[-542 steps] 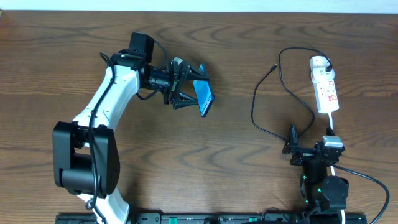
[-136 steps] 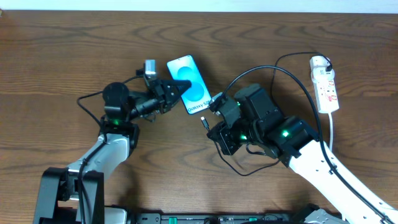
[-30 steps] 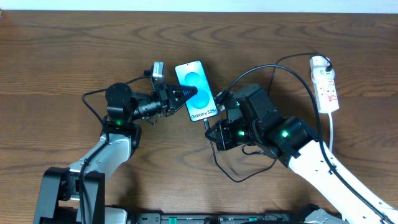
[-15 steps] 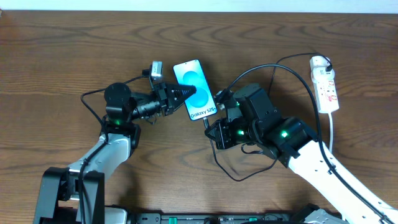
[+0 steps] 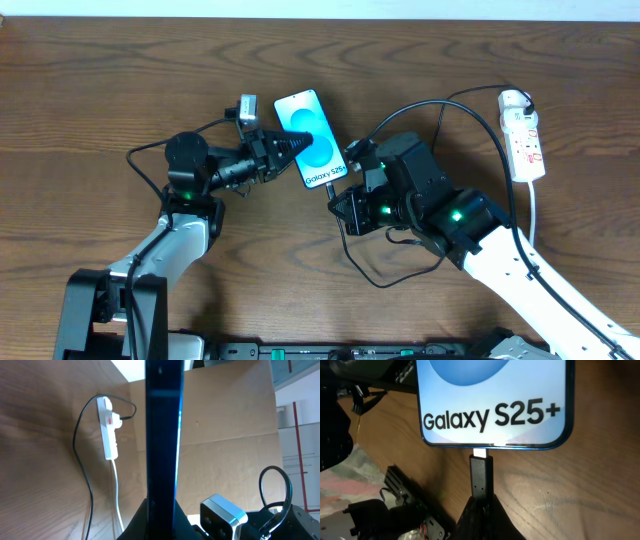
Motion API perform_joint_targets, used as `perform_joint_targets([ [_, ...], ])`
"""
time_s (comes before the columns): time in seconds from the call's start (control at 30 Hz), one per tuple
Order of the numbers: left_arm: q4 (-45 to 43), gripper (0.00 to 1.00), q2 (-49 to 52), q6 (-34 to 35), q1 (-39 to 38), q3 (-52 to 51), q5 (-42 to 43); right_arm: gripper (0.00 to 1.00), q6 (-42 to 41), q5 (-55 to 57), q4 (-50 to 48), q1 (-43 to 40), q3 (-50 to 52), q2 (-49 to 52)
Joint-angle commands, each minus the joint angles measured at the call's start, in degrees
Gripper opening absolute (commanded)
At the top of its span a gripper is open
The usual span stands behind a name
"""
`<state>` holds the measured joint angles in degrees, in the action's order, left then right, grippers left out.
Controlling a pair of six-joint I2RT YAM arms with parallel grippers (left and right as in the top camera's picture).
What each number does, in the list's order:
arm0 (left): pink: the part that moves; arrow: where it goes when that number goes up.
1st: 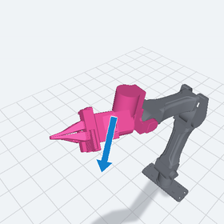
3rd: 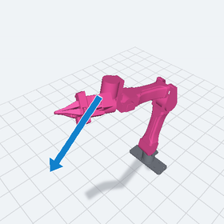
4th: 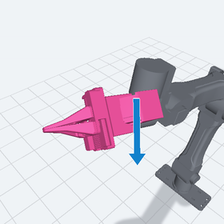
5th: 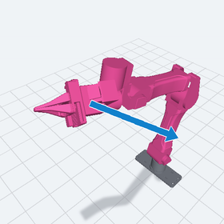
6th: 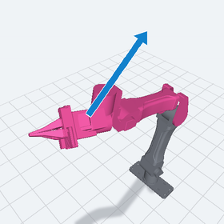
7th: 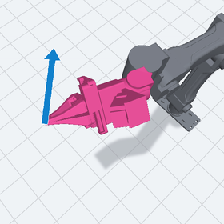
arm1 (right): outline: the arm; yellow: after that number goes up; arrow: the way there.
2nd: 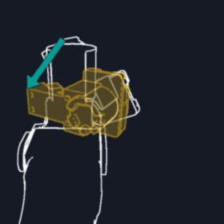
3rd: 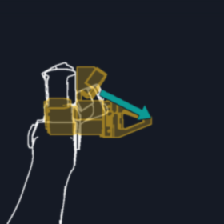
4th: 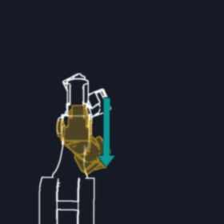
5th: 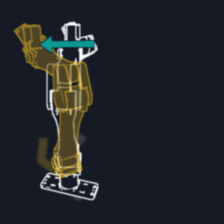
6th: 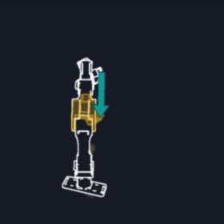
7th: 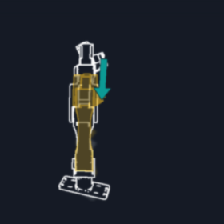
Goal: Plug charger to phone and switch on socket
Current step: 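Hold the phone with the left gripper and press the plug upward into the port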
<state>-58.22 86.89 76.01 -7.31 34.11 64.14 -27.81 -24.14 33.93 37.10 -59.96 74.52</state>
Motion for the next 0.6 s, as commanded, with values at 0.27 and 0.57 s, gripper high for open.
perform_joint_targets([
  [0.27, -1.8, 0.07, -0.7, -2.1, -1.1, 1.1, 8.0, 0.01, 4.3, 3.2, -4.8, 0.0, -0.9, 0.1],
  [0.57, -4.5, 0.07, -0.7, -4.4, -1.1, 1.1, 10.7, 0.01, 8.2, 3.3, -5.7, 0.0, -0.9, 0.1],
])
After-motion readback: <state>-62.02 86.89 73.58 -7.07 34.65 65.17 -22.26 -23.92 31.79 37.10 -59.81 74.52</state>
